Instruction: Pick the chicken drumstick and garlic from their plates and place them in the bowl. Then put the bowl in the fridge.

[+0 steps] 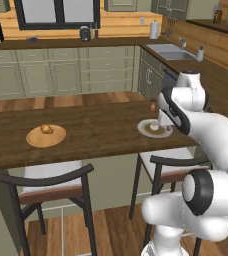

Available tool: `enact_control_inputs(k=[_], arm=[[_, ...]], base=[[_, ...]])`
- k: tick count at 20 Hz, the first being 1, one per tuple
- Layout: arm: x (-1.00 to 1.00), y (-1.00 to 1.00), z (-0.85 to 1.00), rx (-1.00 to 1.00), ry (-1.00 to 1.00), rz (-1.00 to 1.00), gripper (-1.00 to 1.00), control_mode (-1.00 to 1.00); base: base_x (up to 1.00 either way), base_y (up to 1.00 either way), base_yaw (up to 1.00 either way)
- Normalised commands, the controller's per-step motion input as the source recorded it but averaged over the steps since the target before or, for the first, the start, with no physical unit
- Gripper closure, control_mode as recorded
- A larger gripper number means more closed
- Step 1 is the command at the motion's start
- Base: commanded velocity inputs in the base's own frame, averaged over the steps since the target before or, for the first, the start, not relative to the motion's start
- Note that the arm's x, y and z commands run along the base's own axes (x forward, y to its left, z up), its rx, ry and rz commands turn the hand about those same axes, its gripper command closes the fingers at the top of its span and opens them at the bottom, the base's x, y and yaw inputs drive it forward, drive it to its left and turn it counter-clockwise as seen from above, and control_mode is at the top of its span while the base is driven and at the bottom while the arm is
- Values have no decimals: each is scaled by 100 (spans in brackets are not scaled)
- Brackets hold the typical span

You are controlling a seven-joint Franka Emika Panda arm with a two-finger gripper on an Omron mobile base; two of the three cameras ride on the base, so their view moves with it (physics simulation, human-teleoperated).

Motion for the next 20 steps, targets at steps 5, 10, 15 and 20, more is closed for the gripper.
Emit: enact_control_inputs(k=[5,10,15,20], arm=[[85,-15,-25,-1,3,-1,-100,-100],[52,0,-48,-1,0,0,-100,-100],[36,-2,-40,0,-1,0,-100,-100],[34,-9,-25,1,-6,0,-100,-100]], base=[[0,0,0],[0,0,0],[0,0,0],[0,0,0]])
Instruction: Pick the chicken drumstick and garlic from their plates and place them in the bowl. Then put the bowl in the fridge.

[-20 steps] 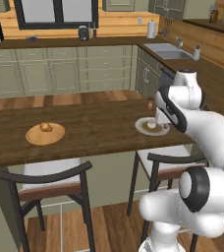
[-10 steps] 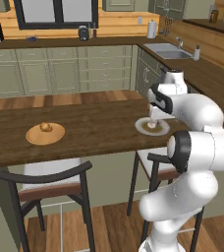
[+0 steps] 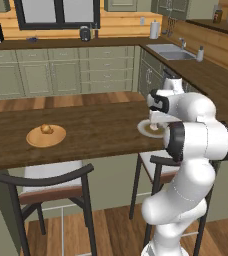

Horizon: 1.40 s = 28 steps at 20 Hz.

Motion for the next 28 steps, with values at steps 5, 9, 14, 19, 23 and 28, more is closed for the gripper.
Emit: enact_control_inputs(k=[5,9,14,19,23,28], arm=[[36,-10,-26,2,-7,0,-100,-100],[51,0,-17,0,-2,0,-100,-100],[44,-6,-23,0,0,0,-100,-100],[19,-18,-27,0,0,0,-100,-100],[27,-9,-25,0,-1,0,-100,-100],[31,-1,-19,0,-1,0,-100,-100]], base=[[0,0,0],[0,0,0],[0,0,0],[0,0,0],[0,0,0],[0,0,0]])
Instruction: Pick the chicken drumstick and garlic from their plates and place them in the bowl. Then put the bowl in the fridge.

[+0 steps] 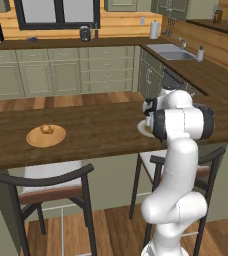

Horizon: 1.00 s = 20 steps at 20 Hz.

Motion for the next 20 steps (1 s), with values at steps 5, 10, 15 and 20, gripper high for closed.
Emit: enact_control_inputs(k=[5,10,15,20], arm=[[30,0,-18,0,-1,0,-100,-100],[30,-5,-17,0,0,0,-100,-100],[30,-4,-19,0,0,0,-100,-100],[32,-1,-21,0,-5,0,-100,-100]], base=[[0,0,0],[0,0,0],[0,0,0],[0,0,0]])
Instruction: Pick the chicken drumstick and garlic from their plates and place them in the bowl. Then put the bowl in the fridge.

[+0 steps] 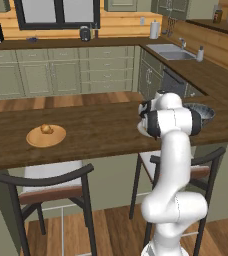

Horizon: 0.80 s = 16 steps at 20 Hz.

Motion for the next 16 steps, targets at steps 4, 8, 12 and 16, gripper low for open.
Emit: enact_control_inputs(k=[4,8,12,16], arm=[[41,-5,-17,0,-4,0,-100,-100],[37,-3,-19,0,-2,0,-100,-100],[27,-4,-23,0,0,0,-100,-100],[4,0,-27,0,0,0,100,-100]], base=[[0,0,0],[0,0,0],[0,0,0],[0,0,0]])
